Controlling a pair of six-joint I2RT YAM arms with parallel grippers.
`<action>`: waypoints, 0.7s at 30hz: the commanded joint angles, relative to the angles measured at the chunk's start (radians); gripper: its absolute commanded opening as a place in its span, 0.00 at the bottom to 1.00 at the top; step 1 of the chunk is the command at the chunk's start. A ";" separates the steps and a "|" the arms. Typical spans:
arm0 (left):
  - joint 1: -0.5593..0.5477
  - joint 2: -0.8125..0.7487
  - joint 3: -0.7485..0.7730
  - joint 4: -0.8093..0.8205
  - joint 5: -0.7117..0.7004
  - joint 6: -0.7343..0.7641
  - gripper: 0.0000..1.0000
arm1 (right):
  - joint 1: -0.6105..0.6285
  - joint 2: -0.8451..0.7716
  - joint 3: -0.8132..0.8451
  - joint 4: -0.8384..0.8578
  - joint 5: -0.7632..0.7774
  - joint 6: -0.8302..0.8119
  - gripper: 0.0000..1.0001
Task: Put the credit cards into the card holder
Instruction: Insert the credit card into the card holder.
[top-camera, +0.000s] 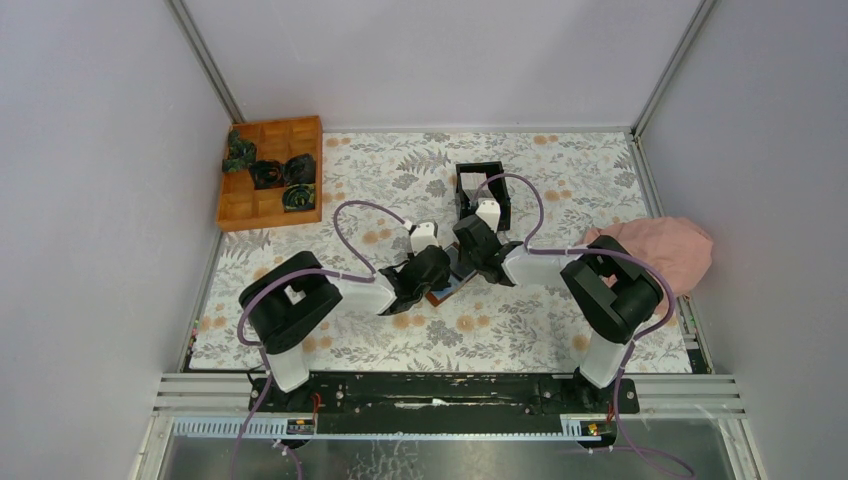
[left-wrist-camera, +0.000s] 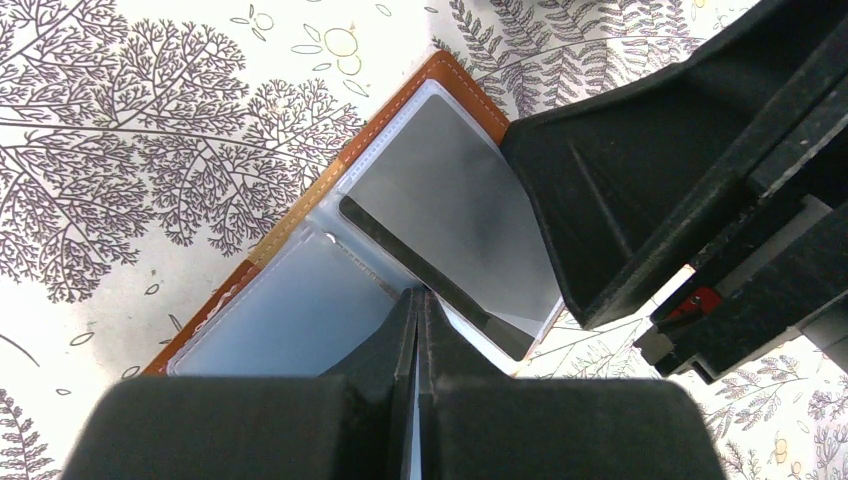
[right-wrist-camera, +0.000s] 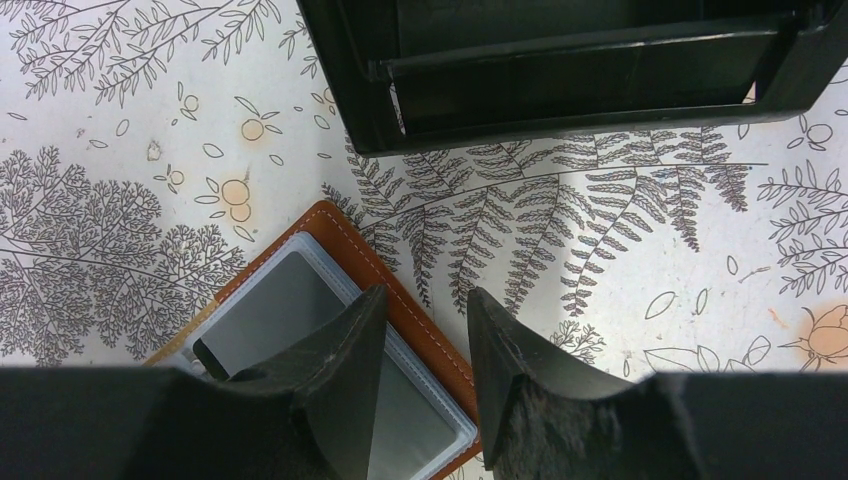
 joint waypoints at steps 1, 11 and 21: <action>-0.009 0.018 -0.020 0.032 0.006 -0.013 0.00 | 0.017 0.111 -0.108 -0.280 -0.187 0.031 0.44; -0.009 -0.010 -0.087 -0.118 -0.068 -0.079 0.00 | -0.030 0.008 -0.163 -0.216 -0.243 0.048 0.48; -0.008 0.001 -0.040 -0.263 -0.106 -0.054 0.00 | -0.065 -0.069 -0.244 -0.119 -0.317 0.055 0.57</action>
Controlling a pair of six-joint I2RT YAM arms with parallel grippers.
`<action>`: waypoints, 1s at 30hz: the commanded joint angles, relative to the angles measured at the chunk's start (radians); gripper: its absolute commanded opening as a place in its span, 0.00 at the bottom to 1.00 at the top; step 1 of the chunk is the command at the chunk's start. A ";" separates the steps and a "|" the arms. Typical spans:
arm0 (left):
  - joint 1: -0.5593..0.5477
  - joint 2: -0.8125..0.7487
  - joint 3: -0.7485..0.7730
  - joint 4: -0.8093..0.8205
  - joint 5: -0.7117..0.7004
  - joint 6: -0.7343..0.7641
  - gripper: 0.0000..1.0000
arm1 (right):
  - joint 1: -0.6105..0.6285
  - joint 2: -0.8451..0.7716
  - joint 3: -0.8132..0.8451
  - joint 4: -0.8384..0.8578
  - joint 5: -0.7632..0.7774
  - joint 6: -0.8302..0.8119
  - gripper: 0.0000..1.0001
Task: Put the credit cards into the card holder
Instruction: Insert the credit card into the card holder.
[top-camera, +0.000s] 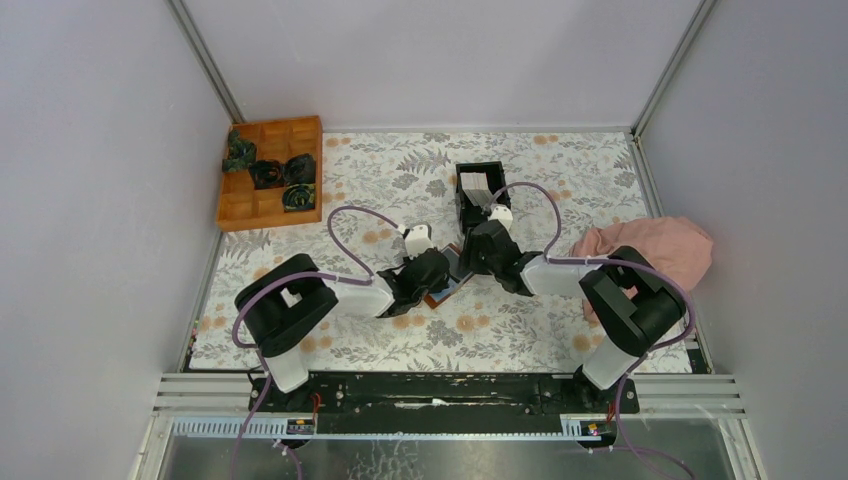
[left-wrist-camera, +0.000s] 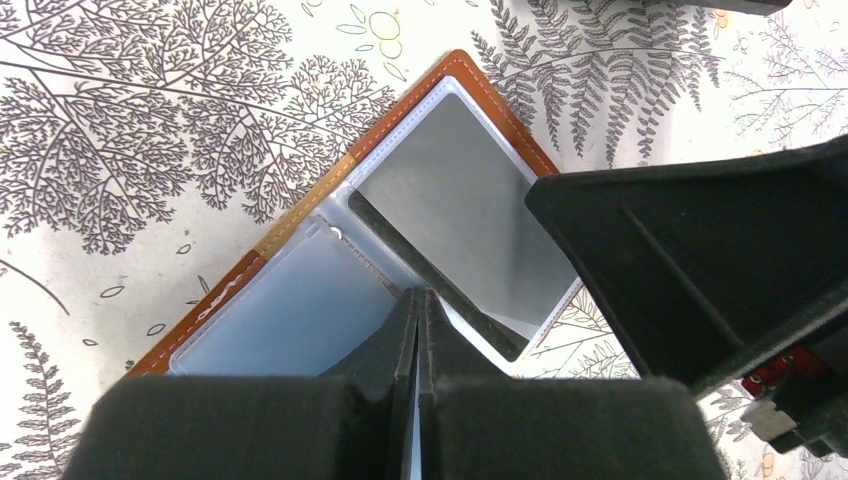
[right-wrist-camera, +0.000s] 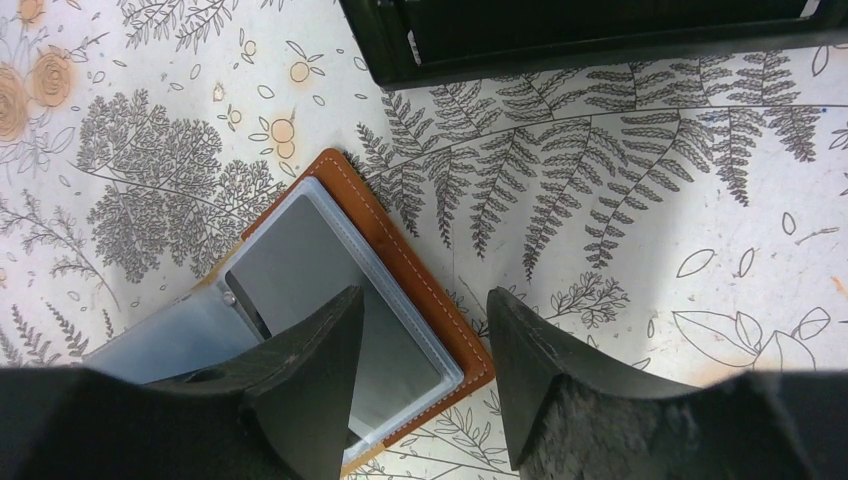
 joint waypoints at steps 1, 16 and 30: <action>-0.002 0.026 -0.015 -0.231 -0.054 0.037 0.00 | -0.014 0.053 -0.109 -0.239 -0.131 0.029 0.57; 0.014 0.108 0.028 -0.328 -0.014 0.061 0.00 | -0.020 0.038 -0.280 -0.068 -0.224 0.139 0.58; 0.016 0.118 0.009 -0.331 -0.017 0.045 0.00 | -0.004 -0.003 -0.444 0.105 -0.273 0.241 0.58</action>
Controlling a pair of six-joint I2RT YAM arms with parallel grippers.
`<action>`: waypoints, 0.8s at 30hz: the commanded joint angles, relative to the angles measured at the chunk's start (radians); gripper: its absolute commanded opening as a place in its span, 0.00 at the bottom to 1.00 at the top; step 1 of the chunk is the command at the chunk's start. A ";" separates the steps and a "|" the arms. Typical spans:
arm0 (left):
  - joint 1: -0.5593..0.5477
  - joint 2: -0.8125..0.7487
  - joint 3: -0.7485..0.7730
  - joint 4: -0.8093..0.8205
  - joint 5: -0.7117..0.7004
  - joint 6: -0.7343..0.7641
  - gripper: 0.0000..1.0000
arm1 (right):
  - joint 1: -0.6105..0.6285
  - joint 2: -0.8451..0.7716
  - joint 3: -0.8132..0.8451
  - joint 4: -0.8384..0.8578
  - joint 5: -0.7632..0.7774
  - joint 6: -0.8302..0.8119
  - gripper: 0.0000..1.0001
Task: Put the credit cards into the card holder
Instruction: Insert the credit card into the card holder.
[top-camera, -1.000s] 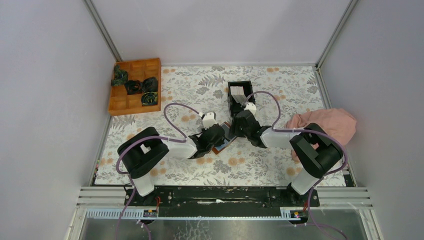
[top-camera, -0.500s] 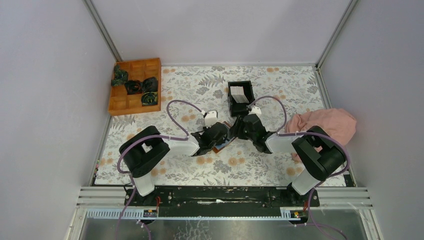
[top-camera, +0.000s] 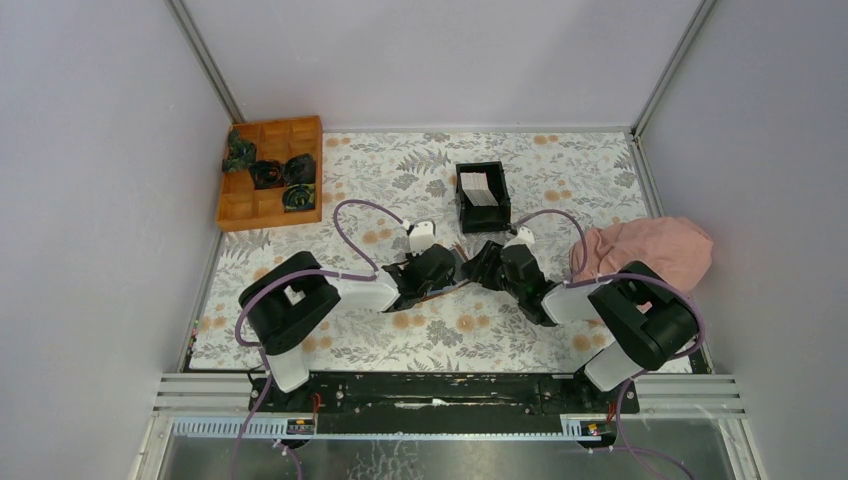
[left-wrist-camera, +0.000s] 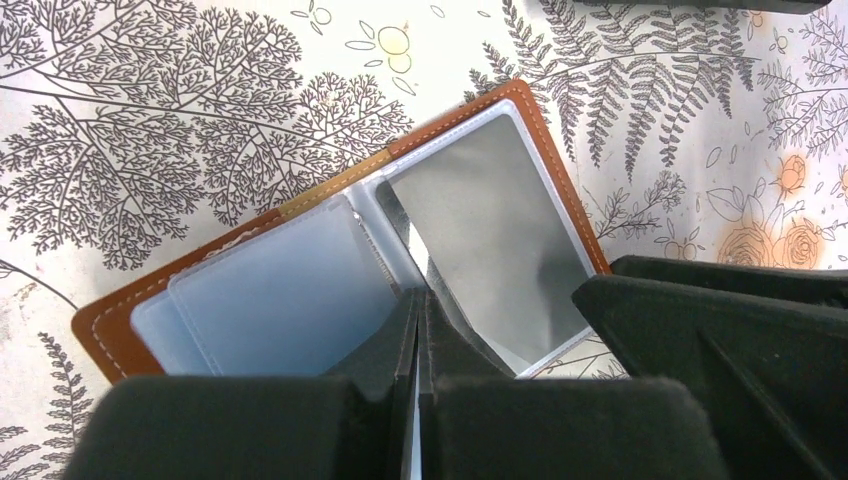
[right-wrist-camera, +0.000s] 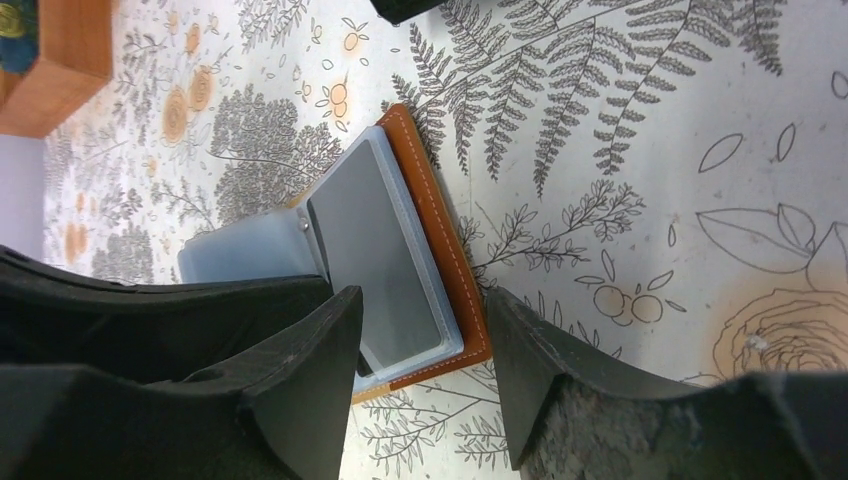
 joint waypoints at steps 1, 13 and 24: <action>0.014 0.093 -0.066 -0.215 0.004 0.018 0.00 | 0.037 0.070 -0.136 -0.300 -0.138 0.066 0.58; 0.016 0.101 -0.080 -0.203 0.016 0.014 0.00 | 0.089 -0.078 -0.259 -0.159 -0.135 0.182 0.57; 0.018 0.093 -0.097 -0.197 0.023 0.017 0.00 | 0.099 -0.030 -0.229 -0.166 -0.017 0.226 0.57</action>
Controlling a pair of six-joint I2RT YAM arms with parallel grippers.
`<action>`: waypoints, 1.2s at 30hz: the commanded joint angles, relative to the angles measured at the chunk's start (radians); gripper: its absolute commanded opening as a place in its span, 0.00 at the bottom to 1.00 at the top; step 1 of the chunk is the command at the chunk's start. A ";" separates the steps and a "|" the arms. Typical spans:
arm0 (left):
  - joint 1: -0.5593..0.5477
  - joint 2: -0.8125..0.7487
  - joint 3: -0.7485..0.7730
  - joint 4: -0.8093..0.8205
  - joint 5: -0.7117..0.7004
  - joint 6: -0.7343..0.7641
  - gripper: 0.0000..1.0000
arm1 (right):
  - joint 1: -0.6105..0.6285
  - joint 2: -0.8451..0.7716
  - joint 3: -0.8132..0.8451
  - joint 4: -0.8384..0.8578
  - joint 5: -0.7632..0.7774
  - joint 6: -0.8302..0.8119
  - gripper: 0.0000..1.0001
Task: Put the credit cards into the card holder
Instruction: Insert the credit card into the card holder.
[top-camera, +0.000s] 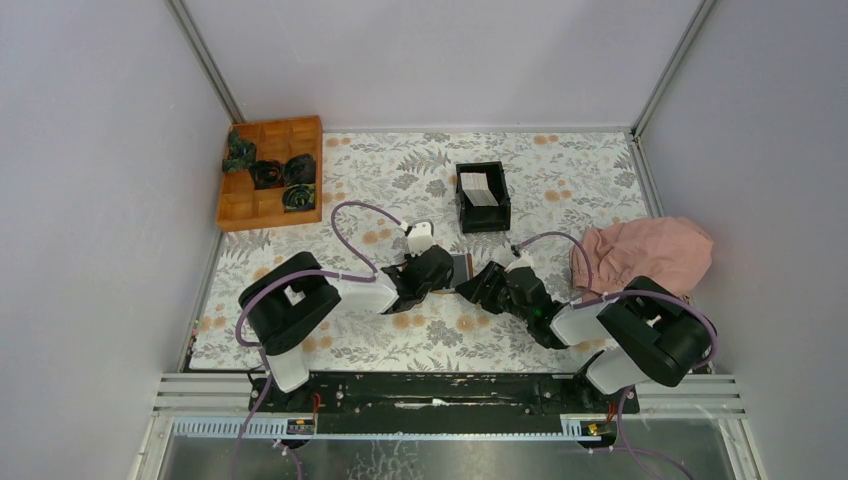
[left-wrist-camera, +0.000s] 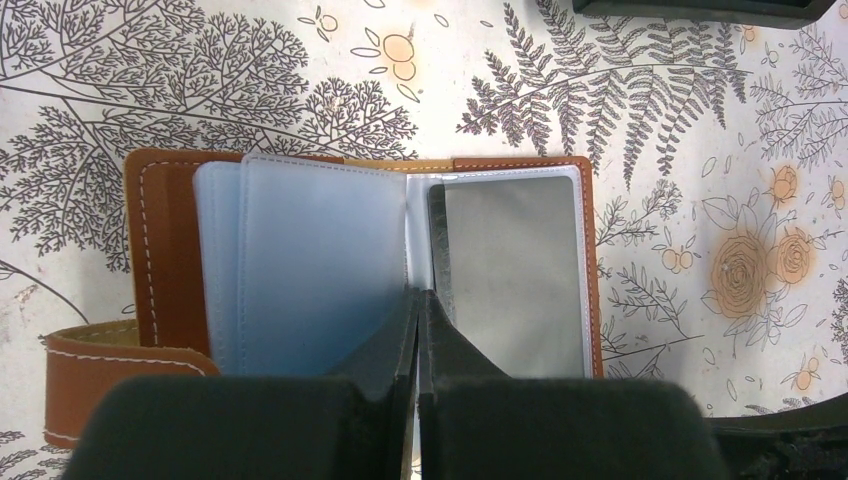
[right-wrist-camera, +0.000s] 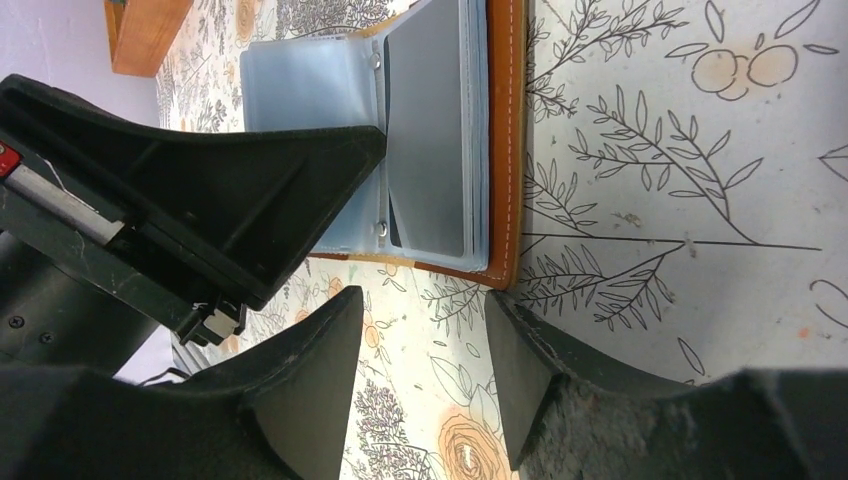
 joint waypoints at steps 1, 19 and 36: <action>0.017 0.088 -0.077 -0.238 0.025 0.027 0.00 | 0.022 0.061 -0.048 -0.329 0.090 0.026 0.57; 0.032 0.109 -0.081 -0.216 0.051 0.033 0.00 | 0.073 -0.095 -0.014 -0.607 0.353 0.113 0.57; 0.051 0.101 -0.091 -0.186 0.095 0.045 0.00 | 0.072 0.108 -0.066 -0.254 0.193 0.145 0.57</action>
